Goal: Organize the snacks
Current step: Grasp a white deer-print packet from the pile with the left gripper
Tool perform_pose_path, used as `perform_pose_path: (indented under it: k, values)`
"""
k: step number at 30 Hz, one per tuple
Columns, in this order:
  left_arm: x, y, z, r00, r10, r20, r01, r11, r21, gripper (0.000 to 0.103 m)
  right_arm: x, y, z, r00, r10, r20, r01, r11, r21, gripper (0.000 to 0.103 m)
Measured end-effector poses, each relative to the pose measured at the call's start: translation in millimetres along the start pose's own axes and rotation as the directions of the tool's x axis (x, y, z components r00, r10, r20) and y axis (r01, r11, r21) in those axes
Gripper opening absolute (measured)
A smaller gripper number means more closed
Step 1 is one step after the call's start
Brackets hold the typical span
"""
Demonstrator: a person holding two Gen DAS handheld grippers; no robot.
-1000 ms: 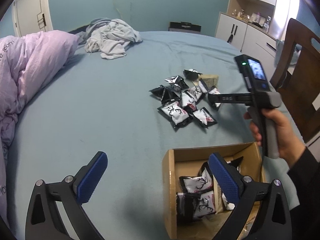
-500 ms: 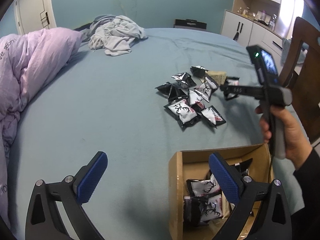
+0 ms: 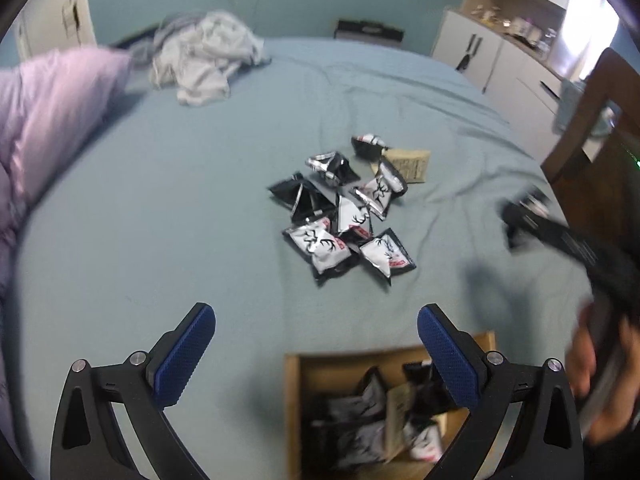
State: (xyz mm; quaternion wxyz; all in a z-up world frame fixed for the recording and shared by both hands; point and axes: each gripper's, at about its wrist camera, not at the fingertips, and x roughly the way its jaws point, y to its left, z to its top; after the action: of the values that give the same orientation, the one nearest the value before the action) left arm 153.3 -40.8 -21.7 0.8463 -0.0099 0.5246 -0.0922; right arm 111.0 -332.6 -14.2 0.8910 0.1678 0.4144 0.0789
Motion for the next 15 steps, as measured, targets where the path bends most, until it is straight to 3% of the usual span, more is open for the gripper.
perform_pose_path:
  k: [9, 12, 15]
  values:
    - [61.9, 6.1, 40.8, 0.985, 0.07, -0.159, -0.089, 0.989, -0.114, 0.103, -70.6, -36.7, -56.7, 0.996, -0.085, -0.004, 0.085, 0.989, 0.12, 0.032]
    - [74.2, -3.2, 48.7, 0.98, 0.073, -0.187, -0.089, 0.992, -0.084, 0.103, -87.0, -43.2, -68.4, 0.999, -0.043, -0.001, 0.042, 0.984, 0.172, 0.032]
    - [79.7, -22.9, 55.5, 0.982, 0.032, -0.189, -0.037, 0.999, -0.027, 0.103, -91.4, -45.5, -76.5, 1.0, -0.02, -0.014, 0.022, 0.981, 0.193, 0.032]
